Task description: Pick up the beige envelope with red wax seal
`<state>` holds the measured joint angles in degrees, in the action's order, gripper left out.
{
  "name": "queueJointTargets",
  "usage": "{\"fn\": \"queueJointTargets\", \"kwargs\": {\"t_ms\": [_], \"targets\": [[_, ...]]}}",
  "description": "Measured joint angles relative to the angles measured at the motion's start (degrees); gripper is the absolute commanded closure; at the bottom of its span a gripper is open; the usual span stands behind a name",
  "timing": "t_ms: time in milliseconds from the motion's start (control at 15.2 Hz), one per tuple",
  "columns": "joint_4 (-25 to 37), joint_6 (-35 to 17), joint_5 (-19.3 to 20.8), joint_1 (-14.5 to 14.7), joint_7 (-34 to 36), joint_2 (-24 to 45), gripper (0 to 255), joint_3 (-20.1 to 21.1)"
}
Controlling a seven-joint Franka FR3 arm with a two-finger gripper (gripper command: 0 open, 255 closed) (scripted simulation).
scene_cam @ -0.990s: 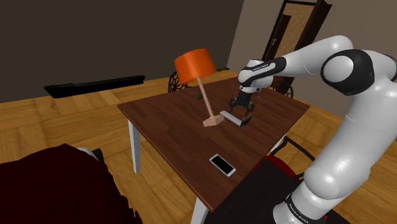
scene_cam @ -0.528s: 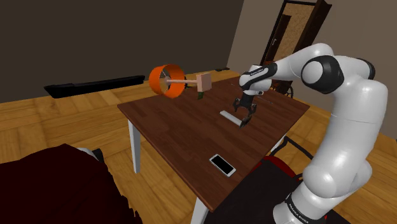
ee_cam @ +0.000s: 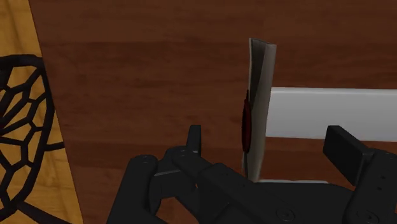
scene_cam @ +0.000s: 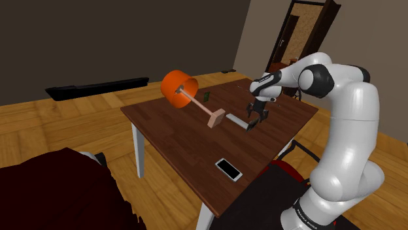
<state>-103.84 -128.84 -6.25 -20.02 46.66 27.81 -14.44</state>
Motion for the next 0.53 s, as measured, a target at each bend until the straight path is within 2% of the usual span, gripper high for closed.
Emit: {"fn": "queueJointTargets", "kwargs": {"t_ms": [462, 528], "targets": [[-0.38, -3.79, -1.01, -0.57, -0.16, 3.49, 0, 0.43], [-0.42, -3.97, -1.05, -0.57, -0.16, 3.61, 255, 0.46]]}}
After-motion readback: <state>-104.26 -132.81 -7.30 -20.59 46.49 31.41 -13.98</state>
